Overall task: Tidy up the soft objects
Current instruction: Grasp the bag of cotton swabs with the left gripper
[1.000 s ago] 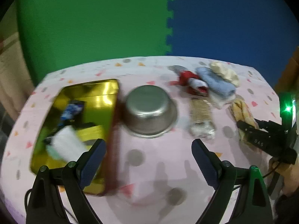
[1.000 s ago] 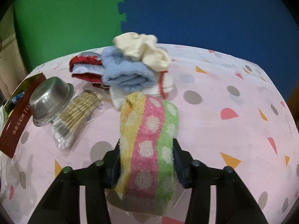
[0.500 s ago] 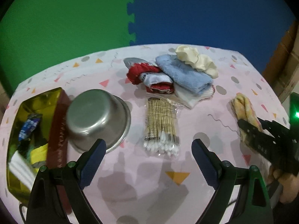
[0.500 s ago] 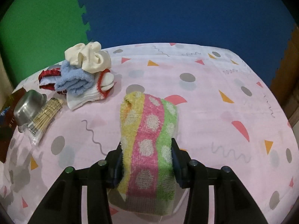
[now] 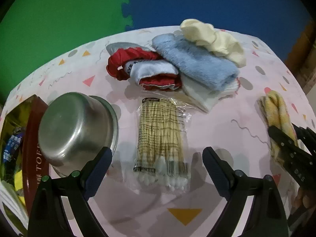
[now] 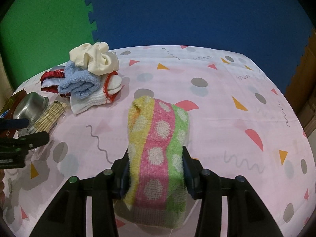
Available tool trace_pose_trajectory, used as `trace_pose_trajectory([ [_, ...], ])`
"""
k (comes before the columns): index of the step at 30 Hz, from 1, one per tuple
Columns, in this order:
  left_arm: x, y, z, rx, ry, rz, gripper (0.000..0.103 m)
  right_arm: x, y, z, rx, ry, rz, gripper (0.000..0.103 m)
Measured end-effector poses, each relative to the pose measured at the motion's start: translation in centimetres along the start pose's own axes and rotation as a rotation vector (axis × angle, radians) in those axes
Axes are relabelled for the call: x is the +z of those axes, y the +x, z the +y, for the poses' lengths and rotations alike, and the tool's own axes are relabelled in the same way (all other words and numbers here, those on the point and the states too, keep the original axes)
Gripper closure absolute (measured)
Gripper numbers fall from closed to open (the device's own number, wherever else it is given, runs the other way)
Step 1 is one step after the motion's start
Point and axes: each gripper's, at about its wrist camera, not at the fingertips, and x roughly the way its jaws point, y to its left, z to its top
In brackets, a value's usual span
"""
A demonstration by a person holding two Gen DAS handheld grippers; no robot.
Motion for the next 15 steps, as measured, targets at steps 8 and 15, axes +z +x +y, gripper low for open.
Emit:
trace_pose_trajectory([
  [8, 0.07, 0.57, 0.18, 0.007, -0.018, 0.015, 0.025, -0.01, -0.03, 0.07, 0.0, 0.001, 0.001, 0.056],
  [15, -0.11, -0.02, -0.23, -0.008, -0.005, 0.006, 0.055, -0.01, 0.03, 0.05, 0.0, 0.001, 0.001, 0.055],
])
